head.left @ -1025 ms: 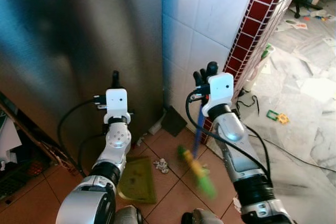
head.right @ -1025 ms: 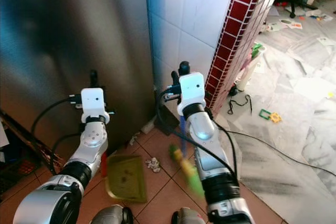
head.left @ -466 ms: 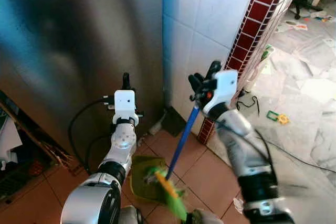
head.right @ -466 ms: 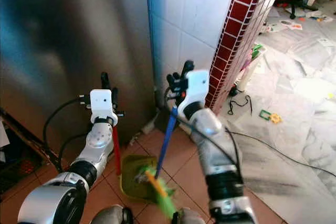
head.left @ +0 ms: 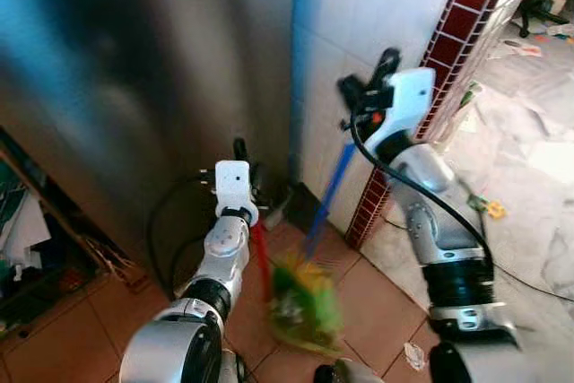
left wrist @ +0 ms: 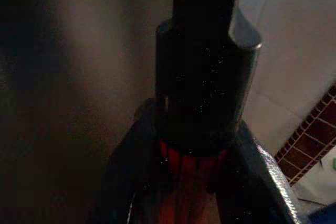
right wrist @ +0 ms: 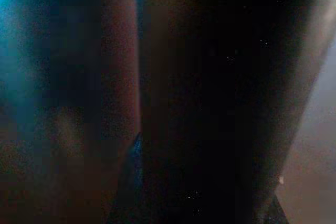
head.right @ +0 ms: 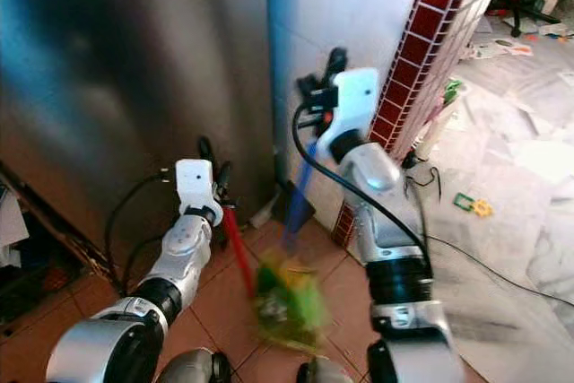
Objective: Sweep floor
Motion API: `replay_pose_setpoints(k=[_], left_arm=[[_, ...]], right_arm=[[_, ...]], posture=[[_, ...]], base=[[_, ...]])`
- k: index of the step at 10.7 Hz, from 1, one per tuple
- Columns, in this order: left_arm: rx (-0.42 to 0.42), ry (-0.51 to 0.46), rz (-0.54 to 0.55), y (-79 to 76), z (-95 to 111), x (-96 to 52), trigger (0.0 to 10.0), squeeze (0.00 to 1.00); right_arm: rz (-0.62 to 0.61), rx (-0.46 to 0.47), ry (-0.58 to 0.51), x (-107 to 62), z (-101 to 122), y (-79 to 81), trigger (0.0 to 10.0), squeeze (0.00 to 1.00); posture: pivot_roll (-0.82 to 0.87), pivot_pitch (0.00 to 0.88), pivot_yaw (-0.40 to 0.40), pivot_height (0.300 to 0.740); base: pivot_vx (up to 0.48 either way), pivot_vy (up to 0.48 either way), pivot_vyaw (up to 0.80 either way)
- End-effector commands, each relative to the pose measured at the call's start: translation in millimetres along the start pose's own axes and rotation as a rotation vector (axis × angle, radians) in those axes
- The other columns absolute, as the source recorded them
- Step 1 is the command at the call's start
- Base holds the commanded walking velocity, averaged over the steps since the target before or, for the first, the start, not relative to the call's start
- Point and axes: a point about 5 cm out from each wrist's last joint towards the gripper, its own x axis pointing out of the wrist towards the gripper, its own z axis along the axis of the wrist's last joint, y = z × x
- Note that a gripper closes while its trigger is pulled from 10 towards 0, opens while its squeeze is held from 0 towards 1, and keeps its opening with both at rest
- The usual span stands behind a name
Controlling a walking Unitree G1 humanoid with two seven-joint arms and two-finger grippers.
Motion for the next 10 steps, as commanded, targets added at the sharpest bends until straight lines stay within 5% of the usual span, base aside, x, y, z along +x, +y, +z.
replay_pose_setpoints(k=[1,4,7,10], left_arm=[[-0.003,0.002,-0.023,-0.3,6.3,5.3,10.0,0.0],[0.007,-0.018,-0.071,-1.6,9.4,4.5,10.0,0.0],[0.049,-0.021,-0.087,-0.2,9.8,2.1,10.0,0.0],[0.126,-0.176,0.007,19.9,30.4,-3.5,10.0,0.0]], right_arm=[[-0.018,-0.125,-0.153,6.9,33.6,-2.1,10.0,0.0],[-0.099,-0.293,-0.09,-7.5,9.1,-10.1,10.0,0.0],[-0.116,-0.285,-0.018,-10.6,-11.2,-1.9,10.0,0.0],[-0.111,-0.264,0.051,-15.9,-32.7,13.3,10.0,0.0]], posture=[[-0.13,0.039,0.015,0.74],[-0.1,0.042,0.025,0.74],[-0.06,0.072,0.025,0.74],[-0.03,0.078,0.032,0.74]], base=[[0.0,0.0,0.0],[0.0,0.0,0.0],[0.0,0.0,0.0],[0.0,0.0,0.0]])
